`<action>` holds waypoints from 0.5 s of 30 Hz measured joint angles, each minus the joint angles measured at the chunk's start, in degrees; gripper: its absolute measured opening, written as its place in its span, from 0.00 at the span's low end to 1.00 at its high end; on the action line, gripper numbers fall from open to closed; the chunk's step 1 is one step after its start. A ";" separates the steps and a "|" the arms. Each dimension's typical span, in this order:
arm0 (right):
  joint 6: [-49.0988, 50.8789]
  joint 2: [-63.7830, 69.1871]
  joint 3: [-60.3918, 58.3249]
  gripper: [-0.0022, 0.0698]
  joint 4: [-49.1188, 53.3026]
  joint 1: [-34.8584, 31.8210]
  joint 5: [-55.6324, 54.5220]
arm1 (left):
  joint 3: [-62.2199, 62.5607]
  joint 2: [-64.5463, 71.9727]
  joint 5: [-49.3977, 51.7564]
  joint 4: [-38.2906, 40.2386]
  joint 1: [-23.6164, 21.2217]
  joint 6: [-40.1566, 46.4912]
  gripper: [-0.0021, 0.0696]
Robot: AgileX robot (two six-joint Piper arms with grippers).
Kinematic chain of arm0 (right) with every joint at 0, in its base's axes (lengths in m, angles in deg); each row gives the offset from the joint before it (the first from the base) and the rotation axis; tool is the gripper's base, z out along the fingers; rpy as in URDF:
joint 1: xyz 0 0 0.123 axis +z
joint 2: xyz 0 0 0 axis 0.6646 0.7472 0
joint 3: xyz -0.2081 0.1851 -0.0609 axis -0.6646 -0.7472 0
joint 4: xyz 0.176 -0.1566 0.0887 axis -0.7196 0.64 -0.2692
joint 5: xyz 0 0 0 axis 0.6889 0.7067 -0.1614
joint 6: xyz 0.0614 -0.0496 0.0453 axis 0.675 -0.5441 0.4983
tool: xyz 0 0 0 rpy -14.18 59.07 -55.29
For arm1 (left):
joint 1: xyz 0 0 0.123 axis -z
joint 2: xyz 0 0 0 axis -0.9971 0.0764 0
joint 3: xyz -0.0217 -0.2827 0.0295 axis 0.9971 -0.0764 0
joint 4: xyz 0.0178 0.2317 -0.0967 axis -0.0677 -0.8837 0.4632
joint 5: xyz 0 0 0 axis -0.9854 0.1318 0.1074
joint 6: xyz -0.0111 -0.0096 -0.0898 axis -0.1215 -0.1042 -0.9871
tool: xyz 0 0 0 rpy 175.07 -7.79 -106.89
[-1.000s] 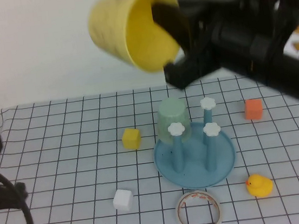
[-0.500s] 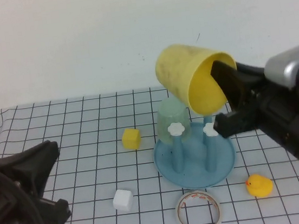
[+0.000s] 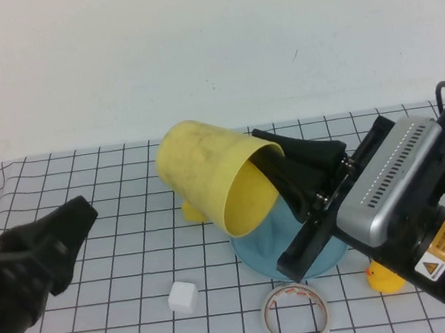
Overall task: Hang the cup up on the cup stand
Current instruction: Adjust the cup with two arms
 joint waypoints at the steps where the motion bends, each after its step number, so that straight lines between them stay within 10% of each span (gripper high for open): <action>1: 0.25 0.64 0.00 0.06 0.23 0.00 -0.78 | 0.00 0.00 0.00 0.64 0.00 -4.21 0.26; 7: 0.63 1.55 0.00 0.06 0.12 0.00 -2.06 | 0.00 0.00 0.00 1.71 0.00 -16.96 0.59; 15: 0.63 1.55 0.11 0.06 1.33 0.00 -2.41 | 0.00 0.00 -0.67 1.96 0.00 -23.31 0.64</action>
